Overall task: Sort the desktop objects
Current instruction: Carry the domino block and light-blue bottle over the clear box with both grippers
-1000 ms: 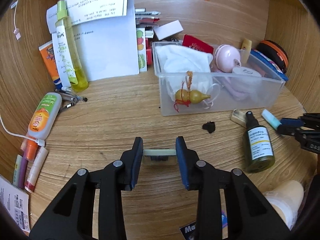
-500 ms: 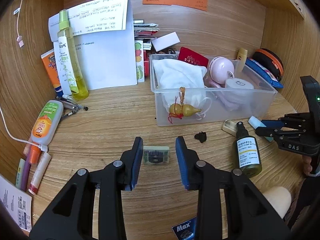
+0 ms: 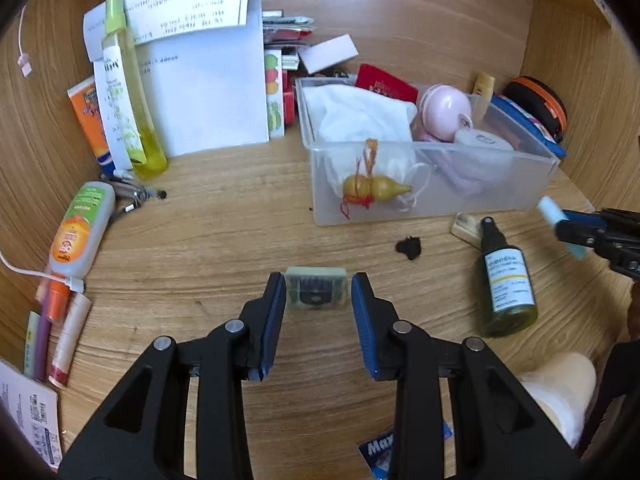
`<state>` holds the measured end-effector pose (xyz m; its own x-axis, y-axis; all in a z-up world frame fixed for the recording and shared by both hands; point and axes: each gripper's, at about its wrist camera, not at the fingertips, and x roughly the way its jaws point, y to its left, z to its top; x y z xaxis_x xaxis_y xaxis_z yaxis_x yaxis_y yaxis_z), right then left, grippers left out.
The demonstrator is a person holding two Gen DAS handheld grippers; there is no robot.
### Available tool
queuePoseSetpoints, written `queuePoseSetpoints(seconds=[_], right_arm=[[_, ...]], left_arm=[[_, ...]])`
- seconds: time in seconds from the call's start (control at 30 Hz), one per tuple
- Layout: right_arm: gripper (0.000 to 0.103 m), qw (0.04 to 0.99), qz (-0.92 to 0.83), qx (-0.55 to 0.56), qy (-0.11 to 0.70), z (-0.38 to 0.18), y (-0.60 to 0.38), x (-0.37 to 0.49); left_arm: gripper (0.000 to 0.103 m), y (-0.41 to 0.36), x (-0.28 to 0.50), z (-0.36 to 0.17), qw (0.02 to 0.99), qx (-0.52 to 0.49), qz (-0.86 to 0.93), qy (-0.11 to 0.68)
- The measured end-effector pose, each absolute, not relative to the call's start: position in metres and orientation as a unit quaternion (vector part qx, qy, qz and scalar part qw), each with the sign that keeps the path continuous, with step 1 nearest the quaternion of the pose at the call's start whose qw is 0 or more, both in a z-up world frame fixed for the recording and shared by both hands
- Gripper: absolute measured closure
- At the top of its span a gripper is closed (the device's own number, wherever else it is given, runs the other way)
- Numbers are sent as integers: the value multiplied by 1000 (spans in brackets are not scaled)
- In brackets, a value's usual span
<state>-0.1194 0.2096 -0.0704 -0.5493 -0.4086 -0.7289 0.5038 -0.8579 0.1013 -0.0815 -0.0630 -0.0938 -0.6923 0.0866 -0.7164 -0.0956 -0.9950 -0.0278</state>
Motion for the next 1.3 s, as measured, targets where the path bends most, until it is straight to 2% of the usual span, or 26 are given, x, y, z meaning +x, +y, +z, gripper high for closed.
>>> queuePoseSetpoints(seconds=[0.7,1.3], right_arm=[[80,288,-883,368,35,-44,209,-112],[80,295,-897,327,32,-9,199,-138]], left_arm=[[68,-54,-104,-112,38,-413,909,36],[68,-43,-100,-41,73,-325,943,4]])
